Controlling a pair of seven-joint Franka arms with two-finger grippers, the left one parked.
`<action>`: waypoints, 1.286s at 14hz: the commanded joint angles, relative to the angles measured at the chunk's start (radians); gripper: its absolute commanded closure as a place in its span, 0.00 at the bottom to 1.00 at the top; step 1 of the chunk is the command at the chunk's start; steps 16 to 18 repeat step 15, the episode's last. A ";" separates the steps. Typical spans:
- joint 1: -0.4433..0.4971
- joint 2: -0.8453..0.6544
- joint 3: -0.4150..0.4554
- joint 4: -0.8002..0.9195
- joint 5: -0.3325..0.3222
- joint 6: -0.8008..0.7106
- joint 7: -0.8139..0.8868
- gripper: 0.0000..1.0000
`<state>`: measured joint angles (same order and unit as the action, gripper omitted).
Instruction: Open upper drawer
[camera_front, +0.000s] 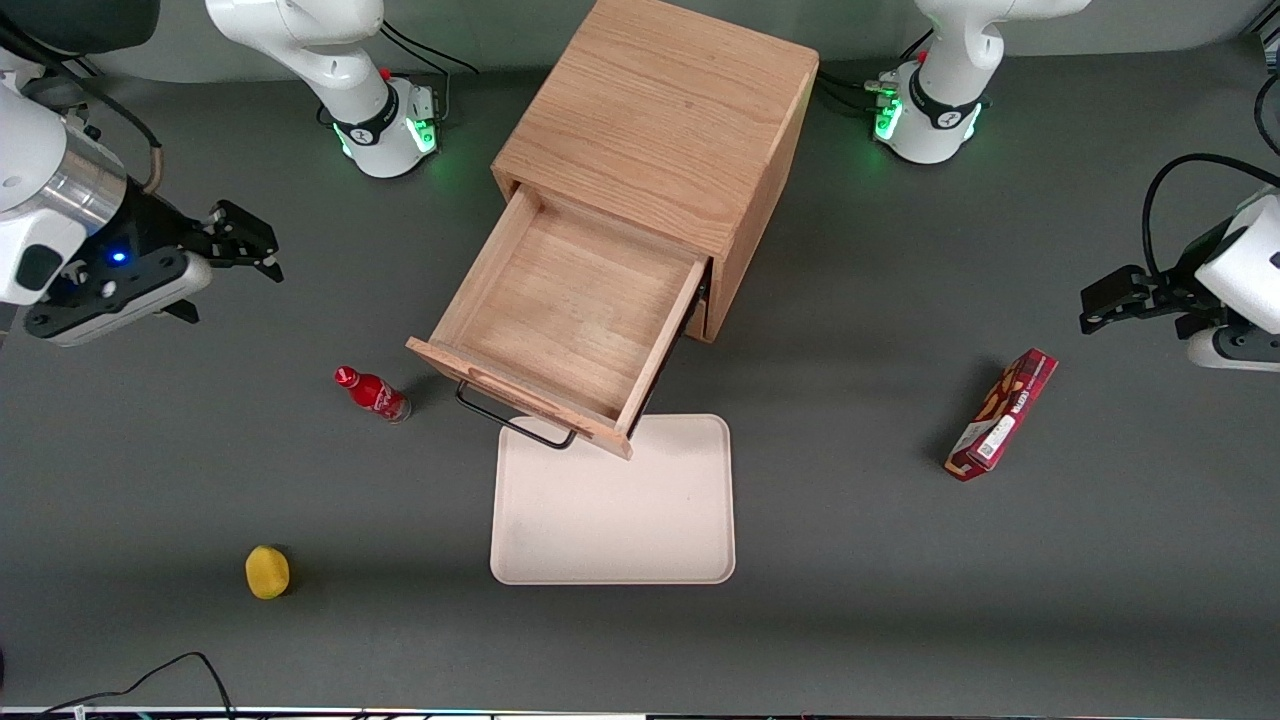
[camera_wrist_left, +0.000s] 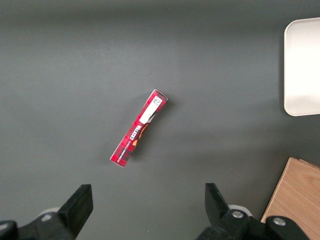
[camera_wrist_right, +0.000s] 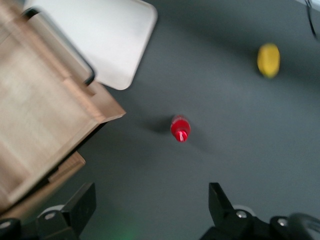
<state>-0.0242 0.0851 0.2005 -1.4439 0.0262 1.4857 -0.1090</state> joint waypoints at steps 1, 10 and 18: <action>-0.026 -0.014 -0.010 -0.027 0.012 -0.027 0.123 0.00; -0.076 -0.015 0.002 0.051 0.005 -0.081 0.222 0.00; -0.003 -0.013 -0.044 0.048 -0.035 -0.110 0.236 0.00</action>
